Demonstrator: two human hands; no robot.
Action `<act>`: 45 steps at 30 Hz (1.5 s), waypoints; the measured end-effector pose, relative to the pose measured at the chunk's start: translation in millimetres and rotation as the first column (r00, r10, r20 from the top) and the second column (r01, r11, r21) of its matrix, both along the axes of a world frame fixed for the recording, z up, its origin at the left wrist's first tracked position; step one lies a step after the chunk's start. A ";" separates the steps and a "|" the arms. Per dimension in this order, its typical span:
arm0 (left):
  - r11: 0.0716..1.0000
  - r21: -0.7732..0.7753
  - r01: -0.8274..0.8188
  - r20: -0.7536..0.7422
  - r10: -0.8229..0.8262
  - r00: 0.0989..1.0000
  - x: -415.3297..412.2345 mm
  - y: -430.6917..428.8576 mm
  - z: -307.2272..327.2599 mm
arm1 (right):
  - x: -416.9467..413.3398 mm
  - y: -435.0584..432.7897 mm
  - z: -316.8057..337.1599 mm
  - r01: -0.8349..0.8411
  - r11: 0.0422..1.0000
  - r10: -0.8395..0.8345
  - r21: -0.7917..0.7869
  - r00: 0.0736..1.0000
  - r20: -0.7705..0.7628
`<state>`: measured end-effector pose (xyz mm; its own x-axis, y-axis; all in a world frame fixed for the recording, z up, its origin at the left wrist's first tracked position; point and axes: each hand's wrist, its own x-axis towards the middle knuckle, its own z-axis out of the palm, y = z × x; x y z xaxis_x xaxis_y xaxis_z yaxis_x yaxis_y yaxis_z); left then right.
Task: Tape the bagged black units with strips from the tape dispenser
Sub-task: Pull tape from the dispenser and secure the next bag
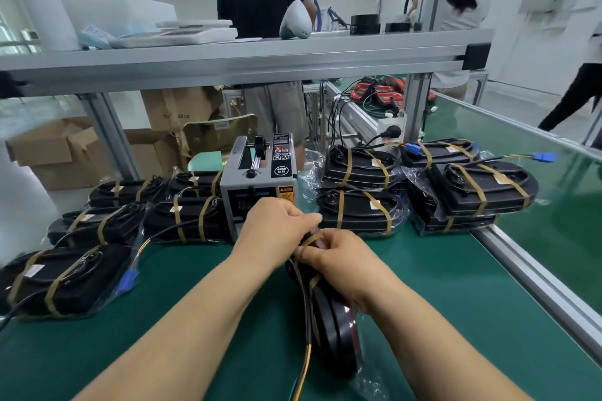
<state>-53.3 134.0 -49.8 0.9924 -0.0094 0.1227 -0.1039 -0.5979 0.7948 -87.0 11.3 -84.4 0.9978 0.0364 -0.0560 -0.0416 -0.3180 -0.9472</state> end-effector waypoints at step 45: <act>0.590 -0.775 -0.227 -0.325 -0.063 0.944 34.3 38.1 -22.4 | -0.3 -5.2 -5.3 0.070 0.997 -0.070 -0.023 0.998 -0.007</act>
